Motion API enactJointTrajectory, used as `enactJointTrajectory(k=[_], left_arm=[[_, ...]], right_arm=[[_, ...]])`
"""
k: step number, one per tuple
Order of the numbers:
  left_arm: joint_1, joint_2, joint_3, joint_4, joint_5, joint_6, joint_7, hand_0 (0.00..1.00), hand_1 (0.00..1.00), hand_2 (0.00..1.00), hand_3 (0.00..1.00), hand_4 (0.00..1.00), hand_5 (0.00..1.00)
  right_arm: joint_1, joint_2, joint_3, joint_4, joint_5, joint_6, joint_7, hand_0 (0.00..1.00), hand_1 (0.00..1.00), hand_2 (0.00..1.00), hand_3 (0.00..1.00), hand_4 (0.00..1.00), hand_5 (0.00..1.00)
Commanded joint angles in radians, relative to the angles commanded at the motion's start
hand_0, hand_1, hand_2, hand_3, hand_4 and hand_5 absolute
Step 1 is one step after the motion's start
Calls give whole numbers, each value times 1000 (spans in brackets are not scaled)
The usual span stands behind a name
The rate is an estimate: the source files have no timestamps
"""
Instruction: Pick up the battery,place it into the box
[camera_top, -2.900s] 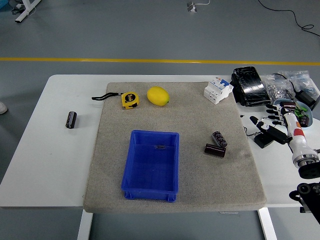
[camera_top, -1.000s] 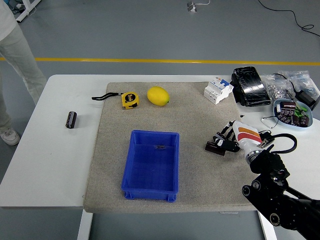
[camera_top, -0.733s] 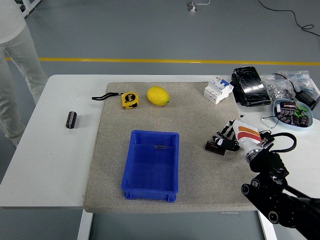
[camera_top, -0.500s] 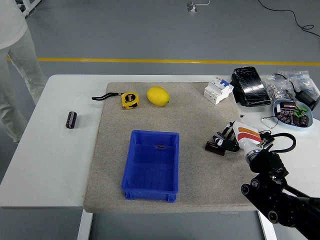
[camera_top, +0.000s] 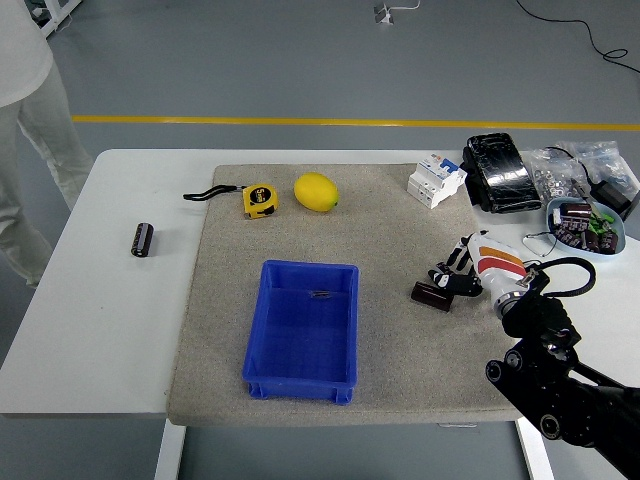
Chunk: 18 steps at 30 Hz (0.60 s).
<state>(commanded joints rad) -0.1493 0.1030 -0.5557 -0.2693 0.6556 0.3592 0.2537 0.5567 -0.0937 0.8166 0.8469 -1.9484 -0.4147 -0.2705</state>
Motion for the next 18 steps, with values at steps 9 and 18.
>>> enactJointTrajectory(k=[9,18], left_arm=[[5,1,-9,1,13,0,5,642,555,587,653,647,753],[7,2,-12,0,17,0,6,641,556,585,653,648,755]], right_arm=[[-4,-7,9,30,-13,12,-3,236,343,401,427,842,276],[5,-17,4,55,-46,95,-25,322,398,446,452,847,255]])
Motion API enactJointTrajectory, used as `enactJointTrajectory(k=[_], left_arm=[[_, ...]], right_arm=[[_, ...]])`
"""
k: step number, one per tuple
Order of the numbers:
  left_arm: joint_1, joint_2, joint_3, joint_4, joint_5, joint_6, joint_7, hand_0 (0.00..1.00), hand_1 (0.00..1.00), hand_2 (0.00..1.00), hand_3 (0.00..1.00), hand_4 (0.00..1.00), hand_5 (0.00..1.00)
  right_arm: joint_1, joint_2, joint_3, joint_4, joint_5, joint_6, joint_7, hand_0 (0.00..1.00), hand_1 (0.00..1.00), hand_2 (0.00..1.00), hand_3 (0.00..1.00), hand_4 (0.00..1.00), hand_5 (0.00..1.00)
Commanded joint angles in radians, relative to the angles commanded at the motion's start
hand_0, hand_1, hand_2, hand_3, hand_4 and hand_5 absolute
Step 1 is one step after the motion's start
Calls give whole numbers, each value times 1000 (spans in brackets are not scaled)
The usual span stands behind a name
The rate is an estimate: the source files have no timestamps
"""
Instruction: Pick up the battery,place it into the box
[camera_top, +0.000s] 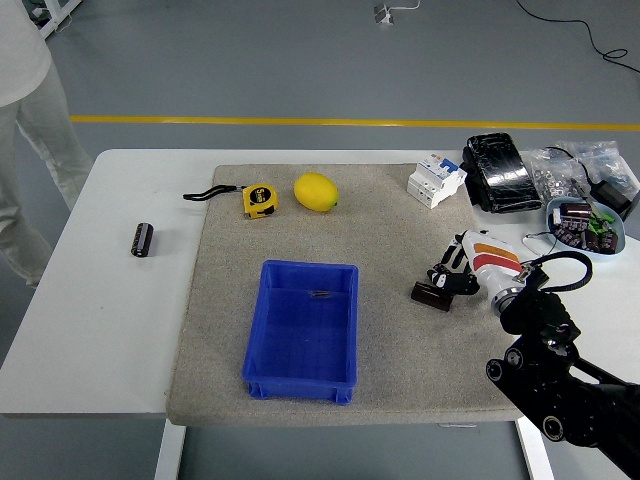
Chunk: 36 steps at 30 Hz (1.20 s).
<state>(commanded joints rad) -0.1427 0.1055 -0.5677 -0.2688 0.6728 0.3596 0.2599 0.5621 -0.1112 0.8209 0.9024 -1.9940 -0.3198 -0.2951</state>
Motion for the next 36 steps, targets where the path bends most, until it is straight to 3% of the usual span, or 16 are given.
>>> enactJointTrajectory(k=[1,6,7,10,18,19,24,25,30,31,36], left_arm=[[0,1,0,0,0,0,0,643,555,585,653,648,755],[-4,4,2,1,-5,2,-3,643,555,585,653,648,755],[-5,4,2,2,-5,3,-3,640,550,581,654,648,754],[-6,6,5,2,-11,5,-5,640,550,581,654,648,754],[-7,6,10,2,-20,9,-8,635,546,579,654,648,754],[-7,5,10,2,-19,9,-7,632,546,580,654,648,752],[-8,5,10,2,-17,8,-6,632,546,580,654,648,752],[-8,5,10,2,-16,8,-6,632,545,579,655,647,751],[-8,5,10,2,-17,7,-6,632,545,579,655,647,751],[-8,5,10,2,-17,7,-6,631,545,579,654,647,750],[-8,5,10,2,-16,7,-6,631,545,579,654,647,750]], right_arm=[[5,-4,-3,3,-6,24,-7,555,568,608,516,922,319],[36,-28,-20,8,-19,113,-31,555,568,608,516,922,319],[42,-31,-22,8,-21,125,-35,598,605,665,569,955,346],[51,-34,-17,3,-29,151,-43,598,605,665,569,955,346],[47,-32,-10,-19,-25,148,-56,594,606,670,580,954,350],[47,-32,-10,-21,-26,149,-57,474,529,582,547,922,330],[48,-34,-12,-34,-21,153,-61,474,529,582,547,922,330],[48,-35,-12,-36,-21,153,-62,363,443,503,497,908,329],[47,-35,-12,-38,-25,142,-64,363,443,503,497,908,329],[47,-35,-12,-38,-24,140,-64,284,374,434,446,879,320],[47,-31,-13,-41,-19,127,-59,284,374,434,446,879,320]])
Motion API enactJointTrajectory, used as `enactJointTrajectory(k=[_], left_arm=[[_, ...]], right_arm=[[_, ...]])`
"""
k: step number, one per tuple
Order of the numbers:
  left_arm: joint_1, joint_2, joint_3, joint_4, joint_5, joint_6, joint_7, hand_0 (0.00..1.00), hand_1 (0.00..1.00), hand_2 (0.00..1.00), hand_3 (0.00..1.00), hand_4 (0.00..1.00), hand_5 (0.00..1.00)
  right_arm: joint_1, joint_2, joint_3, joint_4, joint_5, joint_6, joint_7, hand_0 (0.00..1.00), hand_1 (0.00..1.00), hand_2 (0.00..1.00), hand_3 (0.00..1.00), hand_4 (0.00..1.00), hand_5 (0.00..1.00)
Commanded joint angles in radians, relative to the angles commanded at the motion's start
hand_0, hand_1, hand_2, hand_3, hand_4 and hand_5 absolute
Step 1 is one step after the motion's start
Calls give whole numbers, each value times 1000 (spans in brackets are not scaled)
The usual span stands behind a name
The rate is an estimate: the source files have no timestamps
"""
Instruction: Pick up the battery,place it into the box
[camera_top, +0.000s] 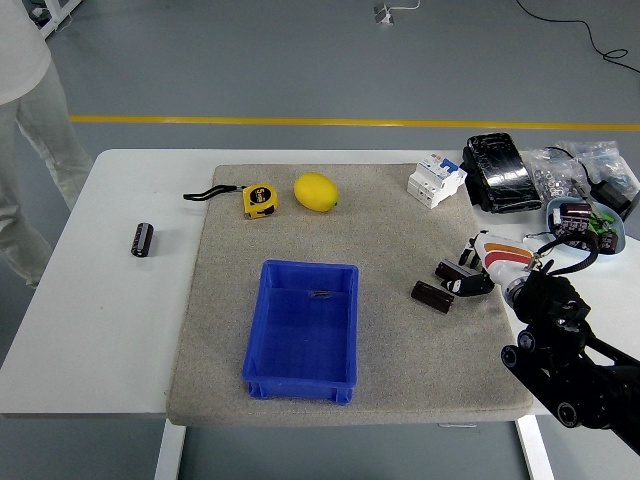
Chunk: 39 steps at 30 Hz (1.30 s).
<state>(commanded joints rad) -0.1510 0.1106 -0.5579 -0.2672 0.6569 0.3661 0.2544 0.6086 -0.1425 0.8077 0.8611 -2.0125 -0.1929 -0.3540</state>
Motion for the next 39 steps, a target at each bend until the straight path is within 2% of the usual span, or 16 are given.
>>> enactJointTrajectory(k=[1,6,16,26,39], left_arm=[[0,0,0,0,1,-1,1,630,544,577,654,646,749],[0,-1,-2,-1,4,-2,2,630,544,577,654,646,749],[-1,-1,-5,-1,11,-5,4,629,542,575,654,647,747],[-1,-2,-12,-2,24,-8,10,628,543,574,654,650,745],[7,2,-20,-2,34,-8,14,628,542,574,654,650,745]], right_arm=[[0,1,-1,-1,2,-2,2,246,362,425,435,864,320],[-2,6,-6,-8,14,-14,9,246,362,425,435,864,320],[-8,13,-3,-13,48,-44,26,252,359,419,433,831,326],[-16,12,13,-10,99,-54,38,287,357,417,428,797,312],[-4,-6,34,74,68,-39,23,282,360,416,429,796,320]])
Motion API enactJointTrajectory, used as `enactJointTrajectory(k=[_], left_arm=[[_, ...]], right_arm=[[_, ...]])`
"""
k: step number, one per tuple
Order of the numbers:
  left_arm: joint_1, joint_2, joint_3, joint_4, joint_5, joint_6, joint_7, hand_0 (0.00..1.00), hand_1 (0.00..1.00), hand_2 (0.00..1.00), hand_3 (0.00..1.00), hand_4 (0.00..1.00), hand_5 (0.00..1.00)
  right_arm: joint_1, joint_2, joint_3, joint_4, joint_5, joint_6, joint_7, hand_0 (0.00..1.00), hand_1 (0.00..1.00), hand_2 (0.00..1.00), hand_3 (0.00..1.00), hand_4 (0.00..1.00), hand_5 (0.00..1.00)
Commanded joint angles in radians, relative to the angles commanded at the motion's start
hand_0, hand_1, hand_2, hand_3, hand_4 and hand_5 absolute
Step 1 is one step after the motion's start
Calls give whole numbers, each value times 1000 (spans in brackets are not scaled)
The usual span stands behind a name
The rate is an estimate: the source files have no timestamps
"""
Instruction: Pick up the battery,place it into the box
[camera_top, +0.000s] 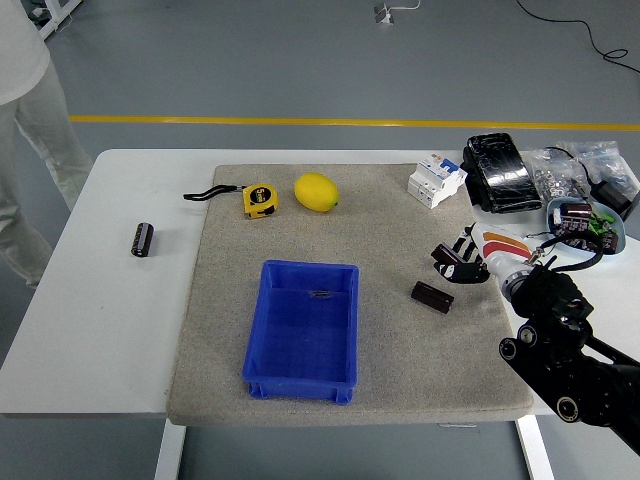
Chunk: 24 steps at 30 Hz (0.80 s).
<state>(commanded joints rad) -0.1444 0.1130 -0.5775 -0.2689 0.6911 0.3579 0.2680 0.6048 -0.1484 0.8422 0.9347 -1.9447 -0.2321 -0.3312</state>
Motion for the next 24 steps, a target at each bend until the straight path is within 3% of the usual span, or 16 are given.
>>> enactJointTrajectory(k=[6,10,18,24], left_arm=[[4,2,-2,1,0,1,0,628,542,574,654,649,744],[5,5,-4,1,4,1,0,628,542,574,654,649,744],[4,9,-10,3,12,3,2,622,537,567,654,649,745],[4,12,-7,4,6,9,0,613,535,567,654,649,746]], right_arm=[[3,-11,-5,81,-27,18,-16,282,361,417,432,788,329],[10,-15,-29,180,-39,38,-28,282,361,417,432,788,329],[51,6,-97,348,-61,72,-51,279,365,419,433,785,340],[96,30,-200,423,-35,86,-60,278,366,422,435,787,343]])
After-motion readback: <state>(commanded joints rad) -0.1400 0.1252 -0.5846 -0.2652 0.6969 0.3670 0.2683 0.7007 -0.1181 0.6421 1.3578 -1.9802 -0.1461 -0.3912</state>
